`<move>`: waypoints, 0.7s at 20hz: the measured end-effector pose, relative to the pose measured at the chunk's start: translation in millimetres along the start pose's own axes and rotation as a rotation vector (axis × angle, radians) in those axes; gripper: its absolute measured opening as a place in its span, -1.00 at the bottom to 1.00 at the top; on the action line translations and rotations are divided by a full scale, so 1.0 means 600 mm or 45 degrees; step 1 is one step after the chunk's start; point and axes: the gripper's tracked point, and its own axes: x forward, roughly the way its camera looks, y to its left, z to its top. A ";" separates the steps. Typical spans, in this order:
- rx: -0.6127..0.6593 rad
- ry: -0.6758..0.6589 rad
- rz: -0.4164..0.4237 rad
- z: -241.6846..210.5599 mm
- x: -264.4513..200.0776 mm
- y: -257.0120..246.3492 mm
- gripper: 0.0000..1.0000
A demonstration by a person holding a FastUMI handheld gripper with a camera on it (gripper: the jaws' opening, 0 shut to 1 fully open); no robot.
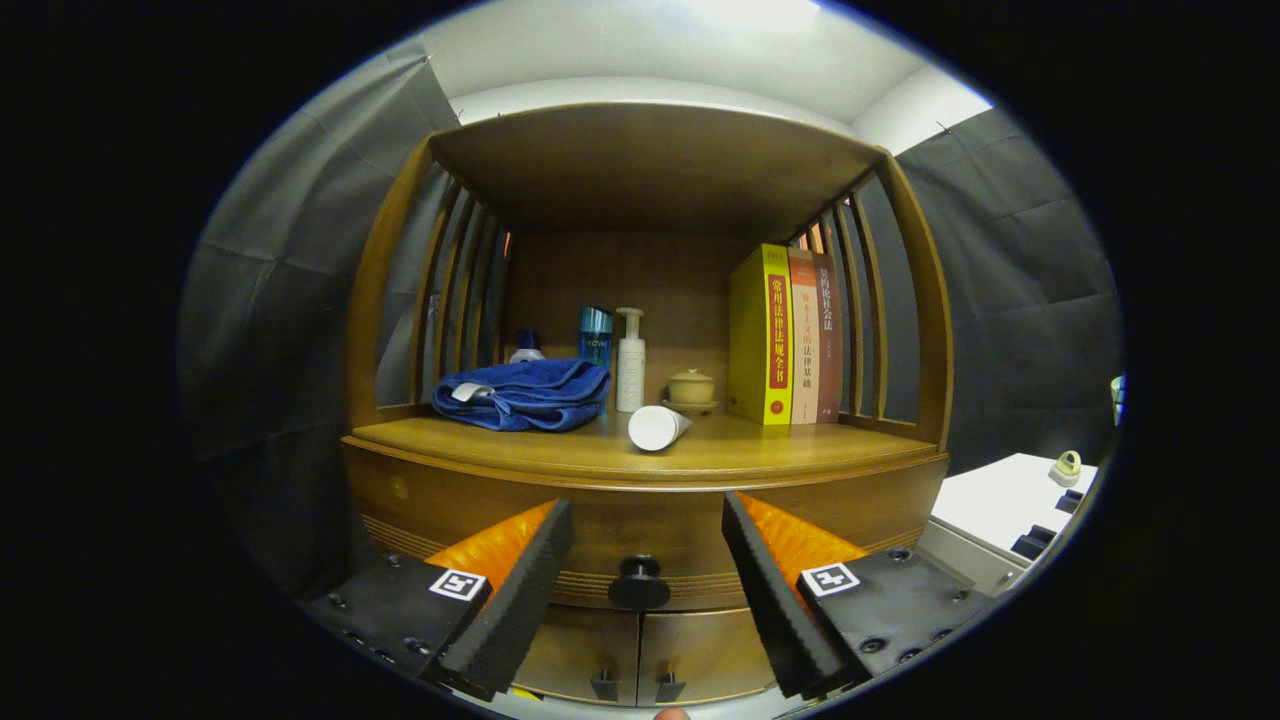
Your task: Pull open the drawer, take out the items inside it, and place them on the countertop above the cabinet.
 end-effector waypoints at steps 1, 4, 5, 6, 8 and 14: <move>0.000 0.002 -0.001 0.005 -0.015 0.001 0.97; 0.005 0.001 -0.007 0.021 -0.060 -0.004 0.97; 0.004 0.000 -0.013 0.026 -0.076 -0.008 0.97; 0.010 -0.007 -0.021 0.034 -0.091 -0.013 0.97; 0.021 -0.014 -0.035 0.048 -0.121 -0.022 0.97; 0.029 -0.023 -0.089 0.079 -0.211 -0.051 0.97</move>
